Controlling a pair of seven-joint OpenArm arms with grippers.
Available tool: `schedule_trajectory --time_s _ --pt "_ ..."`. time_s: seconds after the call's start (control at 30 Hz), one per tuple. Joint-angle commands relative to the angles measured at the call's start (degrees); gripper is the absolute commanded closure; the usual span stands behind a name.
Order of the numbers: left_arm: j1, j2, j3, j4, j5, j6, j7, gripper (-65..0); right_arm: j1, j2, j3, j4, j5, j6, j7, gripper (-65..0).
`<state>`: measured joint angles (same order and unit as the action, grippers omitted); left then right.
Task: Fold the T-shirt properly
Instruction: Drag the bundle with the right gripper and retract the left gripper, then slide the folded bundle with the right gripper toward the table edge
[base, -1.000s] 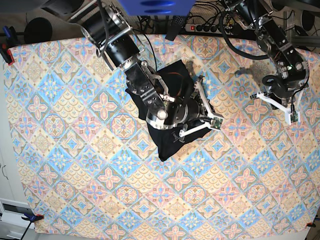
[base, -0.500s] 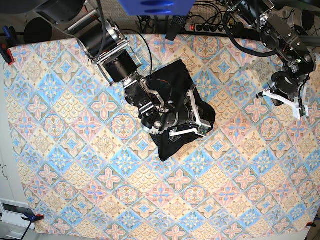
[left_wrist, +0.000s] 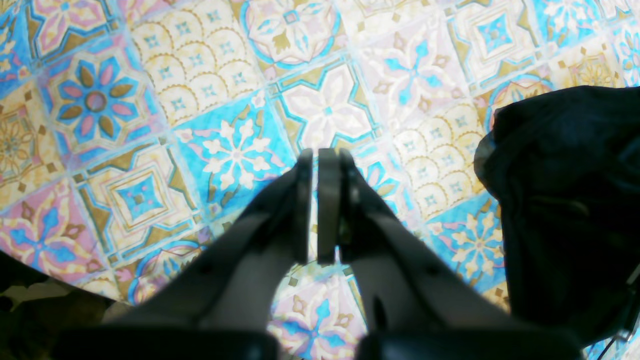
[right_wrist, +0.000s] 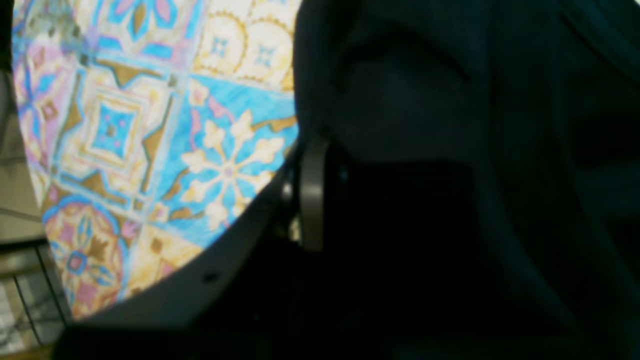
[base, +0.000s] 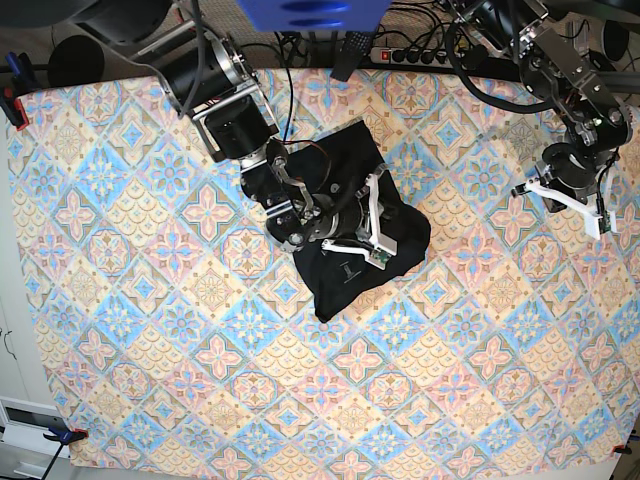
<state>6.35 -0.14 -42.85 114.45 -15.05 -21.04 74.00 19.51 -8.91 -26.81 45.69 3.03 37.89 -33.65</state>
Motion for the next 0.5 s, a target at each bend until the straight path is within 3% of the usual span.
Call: schedule_trajectory --time_s 0.0,0.2,0.47 --pt "-0.5 -0.5 0.0 1.0 -0.5 -0.1 -0.8 -2.1 1.3 -0.1 1.3 0.8 -0.4 -0.7 0.0 0.0" --pt "-0.5 -0.5 -0.1 1.0 -0.5 -0.1 -0.8 -2.1 1.0 2.4 8.0 0.9 -0.5 -0.7 -0.2 0.0" --pt "-0.7 -0.5 -0.1 1.0 -0.5 -0.1 -0.8 -2.1 0.9 10.5 10.1 0.9 -0.4 -0.6 0.0 0.0"
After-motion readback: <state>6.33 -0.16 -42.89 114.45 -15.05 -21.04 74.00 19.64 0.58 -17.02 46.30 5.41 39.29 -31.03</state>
